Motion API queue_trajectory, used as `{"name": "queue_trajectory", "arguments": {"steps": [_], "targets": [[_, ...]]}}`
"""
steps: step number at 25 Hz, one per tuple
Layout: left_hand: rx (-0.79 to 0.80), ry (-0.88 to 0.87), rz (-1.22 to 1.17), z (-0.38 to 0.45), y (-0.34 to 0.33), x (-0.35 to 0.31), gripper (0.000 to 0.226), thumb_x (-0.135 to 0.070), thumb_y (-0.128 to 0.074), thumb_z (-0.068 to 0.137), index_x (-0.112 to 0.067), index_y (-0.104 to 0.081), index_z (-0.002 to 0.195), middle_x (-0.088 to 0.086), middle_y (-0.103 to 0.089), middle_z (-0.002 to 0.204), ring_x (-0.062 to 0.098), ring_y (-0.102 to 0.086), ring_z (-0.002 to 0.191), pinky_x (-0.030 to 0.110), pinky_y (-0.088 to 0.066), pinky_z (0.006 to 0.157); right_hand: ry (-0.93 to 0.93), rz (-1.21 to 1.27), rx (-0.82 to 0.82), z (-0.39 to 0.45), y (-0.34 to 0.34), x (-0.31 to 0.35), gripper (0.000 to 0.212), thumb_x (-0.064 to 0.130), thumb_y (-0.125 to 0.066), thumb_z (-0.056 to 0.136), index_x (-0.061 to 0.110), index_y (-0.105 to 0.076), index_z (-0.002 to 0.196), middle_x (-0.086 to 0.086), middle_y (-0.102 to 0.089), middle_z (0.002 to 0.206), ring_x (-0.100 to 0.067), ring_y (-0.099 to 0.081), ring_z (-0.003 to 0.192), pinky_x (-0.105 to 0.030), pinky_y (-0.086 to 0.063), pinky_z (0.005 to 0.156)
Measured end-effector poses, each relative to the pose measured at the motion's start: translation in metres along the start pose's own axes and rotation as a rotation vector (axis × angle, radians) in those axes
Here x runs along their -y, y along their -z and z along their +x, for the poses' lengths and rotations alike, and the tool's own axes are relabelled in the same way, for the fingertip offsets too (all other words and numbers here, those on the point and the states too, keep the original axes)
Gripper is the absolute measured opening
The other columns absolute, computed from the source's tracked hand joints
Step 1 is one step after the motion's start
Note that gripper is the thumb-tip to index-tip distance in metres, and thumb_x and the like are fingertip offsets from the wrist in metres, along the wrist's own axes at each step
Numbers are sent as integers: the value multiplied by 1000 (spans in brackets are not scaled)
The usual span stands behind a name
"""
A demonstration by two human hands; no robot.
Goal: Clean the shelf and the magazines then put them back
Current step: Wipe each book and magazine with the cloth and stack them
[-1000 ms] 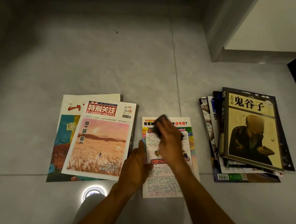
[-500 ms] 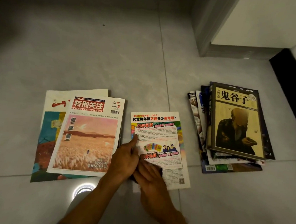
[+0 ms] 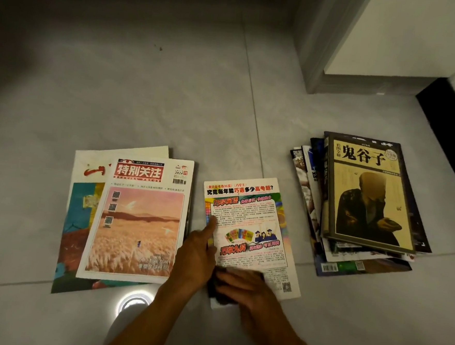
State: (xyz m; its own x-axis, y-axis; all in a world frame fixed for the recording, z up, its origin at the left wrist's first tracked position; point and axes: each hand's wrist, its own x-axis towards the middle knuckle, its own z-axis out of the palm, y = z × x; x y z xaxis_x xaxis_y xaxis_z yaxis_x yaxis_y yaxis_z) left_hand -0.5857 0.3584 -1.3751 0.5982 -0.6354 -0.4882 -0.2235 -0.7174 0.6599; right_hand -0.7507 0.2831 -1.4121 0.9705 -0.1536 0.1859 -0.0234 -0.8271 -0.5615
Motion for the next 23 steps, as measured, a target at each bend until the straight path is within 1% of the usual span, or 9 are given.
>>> {"name": "queue_trajectory", "arguments": {"steps": [5,9,11,14,15,17,19,21,23], "targets": [[-6,9,-27,2,5,-1,63,-20,-51,99,-43,-16,147,-2,-53,123,2,-52,99,10,-40,85,-418,100,-107,93,62,-93,56,-16,-54,83,15,-59,129,6,-43,144,-17,-41,135,-34,-33,113],[-1,31,-51,-4,4,-9,62,-22,-49,99,-41,-16,147,-10,-46,109,-7,-45,84,-2,-37,63,-568,114,-189,106,81,-108,54,-10,-54,88,20,-56,133,3,-43,146,-9,-39,132,-34,-38,111],[-15,40,-51,-5,7,-13,64,-21,-51,98,-44,-12,144,-9,-46,109,-2,-51,91,-1,-38,67,-496,82,-241,66,70,-80,58,-9,-55,87,22,-49,135,6,-43,143,-4,-39,130,-23,-34,111],[-40,30,-30,-8,9,-19,75,-19,-57,95,-42,-9,148,-10,-51,116,9,-58,104,14,-44,77,-423,32,-197,-25,51,-35,44,28,-51,97,33,-42,139,11,-46,143,-15,-50,124,-21,-30,113],[-47,30,-73,-9,9,-20,75,-18,-61,93,-39,-16,149,-14,-52,117,7,-59,102,17,-46,76,-417,-33,-169,-51,47,-27,48,34,-58,93,33,-42,138,8,-49,141,-19,-53,121,-23,-31,112],[-31,126,-385,-10,8,-27,64,-11,-72,84,-33,-41,135,-15,-61,117,9,-66,95,25,-54,74,-623,122,-48,-73,50,-17,69,20,-81,75,29,-48,135,1,-55,136,-22,-57,118,-27,-39,107],[22,204,-695,-13,9,-47,44,-2,-75,78,-24,-61,114,-3,-73,107,15,-72,86,35,-59,74,-1019,392,-197,-55,62,-11,52,0,-72,81,17,-58,129,-4,-60,128,-14,-60,114,-38,-44,104],[28,149,-769,-16,12,-68,33,1,-68,82,-25,-68,101,-3,-75,99,16,-73,83,32,-59,70,-1125,566,-472,-18,85,-2,43,-8,-54,91,27,-63,116,6,-62,113,-13,-63,104,-41,-51,92],[-51,31,-832,-21,18,-87,34,2,-62,86,-28,-71,100,-8,-75,96,14,-73,83,24,-57,65,-1127,798,-675,27,111,10,45,-5,-46,95,32,-65,112,18,-62,102,-14,-66,93,-34,-57,73]]}}
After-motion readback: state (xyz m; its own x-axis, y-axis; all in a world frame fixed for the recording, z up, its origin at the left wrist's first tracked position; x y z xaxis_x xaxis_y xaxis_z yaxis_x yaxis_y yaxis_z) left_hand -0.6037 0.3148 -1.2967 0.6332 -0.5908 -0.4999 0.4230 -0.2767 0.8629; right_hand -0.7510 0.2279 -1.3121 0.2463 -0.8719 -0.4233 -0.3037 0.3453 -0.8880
